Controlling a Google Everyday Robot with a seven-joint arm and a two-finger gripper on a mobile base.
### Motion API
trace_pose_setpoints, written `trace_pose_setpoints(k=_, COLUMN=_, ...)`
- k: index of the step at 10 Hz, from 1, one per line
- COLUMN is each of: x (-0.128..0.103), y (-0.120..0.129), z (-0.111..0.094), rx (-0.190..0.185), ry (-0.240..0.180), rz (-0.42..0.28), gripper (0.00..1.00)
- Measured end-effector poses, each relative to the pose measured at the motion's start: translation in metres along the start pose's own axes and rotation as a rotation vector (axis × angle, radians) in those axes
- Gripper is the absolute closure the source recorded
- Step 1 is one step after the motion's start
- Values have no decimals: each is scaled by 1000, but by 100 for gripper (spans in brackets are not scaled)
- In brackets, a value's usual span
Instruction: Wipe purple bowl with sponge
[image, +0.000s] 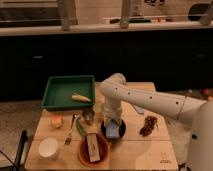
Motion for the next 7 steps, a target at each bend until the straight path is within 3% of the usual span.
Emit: trace_pose_setpoints(k=7, x=-9, y=1, z=-5, rx=7, ry=-7, rz=-36, gripper=98)
